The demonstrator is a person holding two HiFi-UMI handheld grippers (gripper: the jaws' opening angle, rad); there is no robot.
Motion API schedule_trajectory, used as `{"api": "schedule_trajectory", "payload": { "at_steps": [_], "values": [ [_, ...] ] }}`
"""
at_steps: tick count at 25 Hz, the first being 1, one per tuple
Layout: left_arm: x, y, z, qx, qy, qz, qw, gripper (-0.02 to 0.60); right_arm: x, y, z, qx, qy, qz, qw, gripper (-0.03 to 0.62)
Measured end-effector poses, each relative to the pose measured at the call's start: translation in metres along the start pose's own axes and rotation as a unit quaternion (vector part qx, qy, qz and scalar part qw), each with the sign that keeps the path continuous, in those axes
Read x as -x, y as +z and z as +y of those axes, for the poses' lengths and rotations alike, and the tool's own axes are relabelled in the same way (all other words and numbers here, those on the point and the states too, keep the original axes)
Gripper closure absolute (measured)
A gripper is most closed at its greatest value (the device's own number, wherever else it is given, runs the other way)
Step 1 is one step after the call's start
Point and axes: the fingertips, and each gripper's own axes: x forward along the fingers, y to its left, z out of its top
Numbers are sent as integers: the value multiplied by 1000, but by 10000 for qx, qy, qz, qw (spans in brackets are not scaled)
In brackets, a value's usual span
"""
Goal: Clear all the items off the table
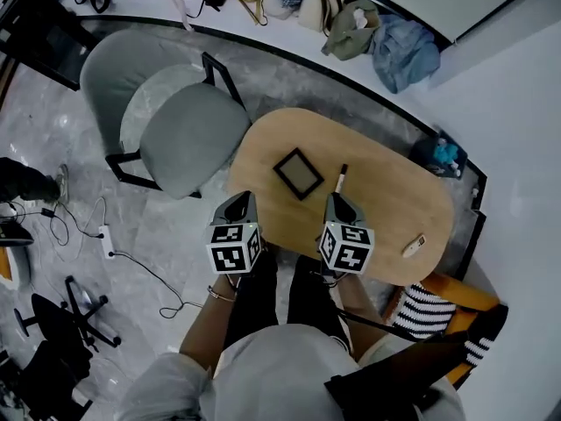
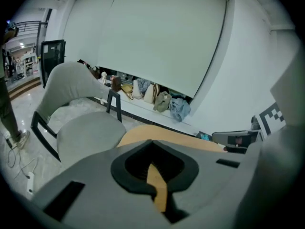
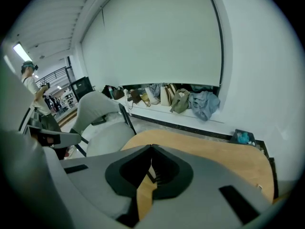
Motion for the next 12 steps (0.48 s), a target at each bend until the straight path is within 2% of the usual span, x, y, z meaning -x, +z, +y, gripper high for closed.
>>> {"api": "schedule_trajectory", "payload": {
  "at_steps": [5,12],
  "values": [
    [-41,-34,6,355,198,245,9989,574,-40,-9,-25,250,80,106,9996,569],
    [-90,-68,2,353,168,582,9975,574,-80,-38,-54,188,59,344,9992,569]
  ]
}}
